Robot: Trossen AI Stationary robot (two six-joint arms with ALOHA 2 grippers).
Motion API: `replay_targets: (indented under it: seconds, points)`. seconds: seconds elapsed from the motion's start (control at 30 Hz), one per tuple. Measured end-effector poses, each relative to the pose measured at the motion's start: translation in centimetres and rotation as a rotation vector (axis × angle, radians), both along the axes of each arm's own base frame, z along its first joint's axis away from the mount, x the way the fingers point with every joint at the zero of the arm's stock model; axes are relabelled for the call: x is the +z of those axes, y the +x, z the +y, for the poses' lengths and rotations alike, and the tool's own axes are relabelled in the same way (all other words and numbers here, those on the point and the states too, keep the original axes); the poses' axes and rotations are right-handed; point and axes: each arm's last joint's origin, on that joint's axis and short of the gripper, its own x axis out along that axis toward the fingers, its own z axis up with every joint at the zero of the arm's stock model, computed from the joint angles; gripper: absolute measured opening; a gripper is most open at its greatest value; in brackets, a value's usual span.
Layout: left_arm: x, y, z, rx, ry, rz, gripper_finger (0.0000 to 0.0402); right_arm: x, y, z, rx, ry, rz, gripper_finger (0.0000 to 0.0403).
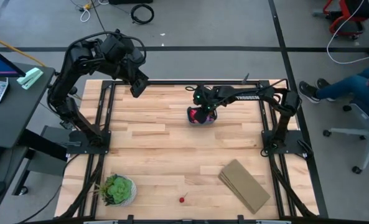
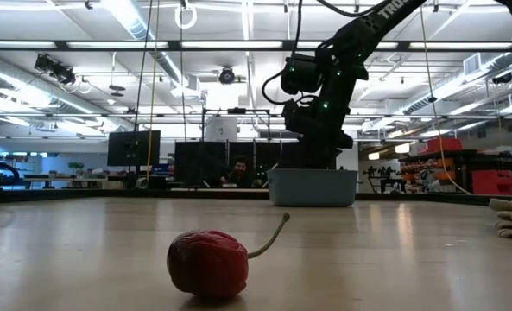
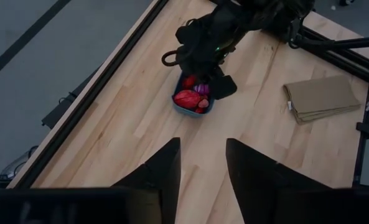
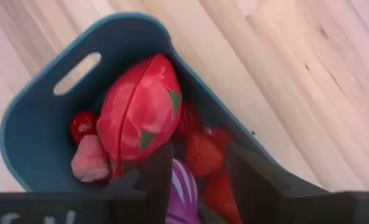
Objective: Pick and placing Produce into tupperware
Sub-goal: Put the raspberry into the bin, then put the cherry into the bin
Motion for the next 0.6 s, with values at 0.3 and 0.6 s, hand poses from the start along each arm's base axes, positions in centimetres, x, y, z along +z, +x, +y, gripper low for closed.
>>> replay_targets:
  seconds: [0.3, 0.6]
  points:
    - [-0.2, 0.2, 0.1, 0.008, -0.011, 0.004, 0.0136, 0.9, -0.4, -0.1, -0.012, 0.084, -0.052, 0.0208]
    - [-3.2, 2.7, -1.6, -0.005, -0.128, 0.117, 0.0122, 8.3, -2.0, 3.5, 0.092, 0.161, -0.308, 0.021]
